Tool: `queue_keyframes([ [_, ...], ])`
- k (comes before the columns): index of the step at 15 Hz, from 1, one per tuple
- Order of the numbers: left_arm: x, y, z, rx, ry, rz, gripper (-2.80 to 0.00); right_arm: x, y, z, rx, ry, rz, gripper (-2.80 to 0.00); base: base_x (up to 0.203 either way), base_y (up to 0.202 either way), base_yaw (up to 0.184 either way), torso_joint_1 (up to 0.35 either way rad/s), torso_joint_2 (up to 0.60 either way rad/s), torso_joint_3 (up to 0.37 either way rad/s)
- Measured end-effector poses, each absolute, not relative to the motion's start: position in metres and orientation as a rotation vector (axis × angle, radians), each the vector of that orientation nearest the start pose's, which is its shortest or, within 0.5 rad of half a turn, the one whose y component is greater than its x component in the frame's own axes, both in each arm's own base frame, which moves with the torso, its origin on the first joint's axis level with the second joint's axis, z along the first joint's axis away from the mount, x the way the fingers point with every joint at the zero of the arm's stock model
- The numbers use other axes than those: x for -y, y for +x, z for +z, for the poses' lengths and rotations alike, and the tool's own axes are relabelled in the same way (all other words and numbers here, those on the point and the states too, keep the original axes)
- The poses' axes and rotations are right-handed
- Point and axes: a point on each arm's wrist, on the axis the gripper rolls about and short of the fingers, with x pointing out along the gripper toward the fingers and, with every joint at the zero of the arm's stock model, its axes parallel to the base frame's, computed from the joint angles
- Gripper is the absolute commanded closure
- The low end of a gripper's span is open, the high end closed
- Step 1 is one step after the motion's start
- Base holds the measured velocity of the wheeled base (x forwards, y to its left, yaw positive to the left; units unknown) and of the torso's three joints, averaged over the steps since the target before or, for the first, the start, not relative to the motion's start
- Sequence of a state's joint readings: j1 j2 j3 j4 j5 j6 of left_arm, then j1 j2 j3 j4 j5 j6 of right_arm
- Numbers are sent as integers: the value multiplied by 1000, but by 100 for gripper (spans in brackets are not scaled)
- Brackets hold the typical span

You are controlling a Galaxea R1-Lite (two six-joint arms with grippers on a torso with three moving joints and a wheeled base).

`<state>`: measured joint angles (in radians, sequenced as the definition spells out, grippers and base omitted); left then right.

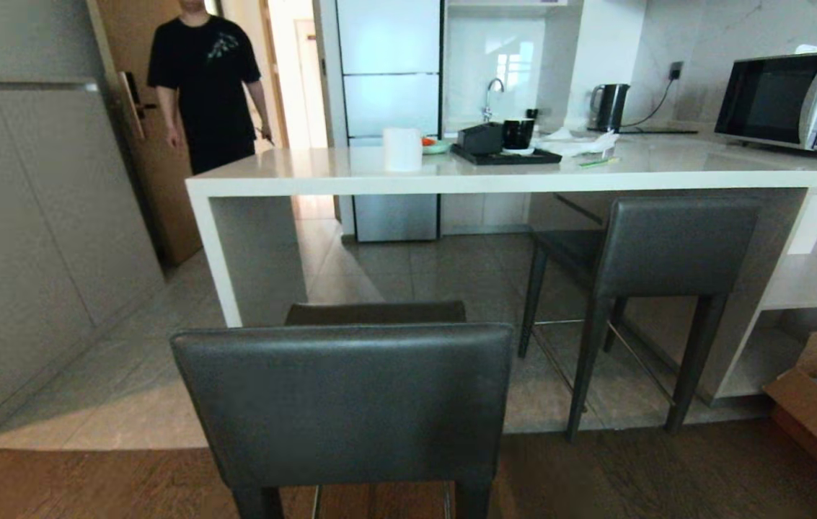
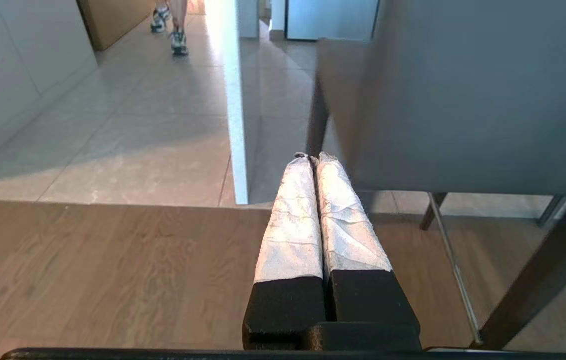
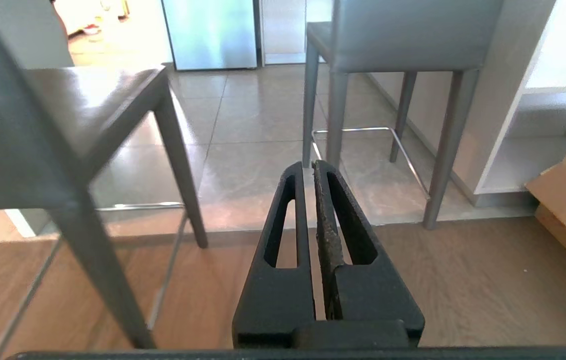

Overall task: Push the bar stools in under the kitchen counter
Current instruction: Pull the gray chair out from under the dining table

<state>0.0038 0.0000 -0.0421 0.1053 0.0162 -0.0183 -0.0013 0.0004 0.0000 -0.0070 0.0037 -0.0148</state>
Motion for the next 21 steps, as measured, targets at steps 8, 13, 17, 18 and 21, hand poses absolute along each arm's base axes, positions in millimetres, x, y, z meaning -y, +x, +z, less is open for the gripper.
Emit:
queue_keyframes([
  [8,0,-26,76,-63,-18,19,0,0,-23,76,7,-15,2,0,0,-196,1,2,3,1],
  [13,0,-26,76,-63,-18,20,0,0,-23,76,7,-15,3,0,0,-195,3,4,4,2],
  [17,0,-26,76,-63,-18,20,0,0,-23,76,7,-15,2,0,0,-197,1,3,3,2],
  [18,0,-26,76,-63,-18,20,0,0,-23,76,7,-15,2,0,0,-199,2,2,2,2],
  [21,0,-26,76,-63,-18,19,0,0,-23,76,7,-15,3,0,0,-195,2,-1,2,3],
])
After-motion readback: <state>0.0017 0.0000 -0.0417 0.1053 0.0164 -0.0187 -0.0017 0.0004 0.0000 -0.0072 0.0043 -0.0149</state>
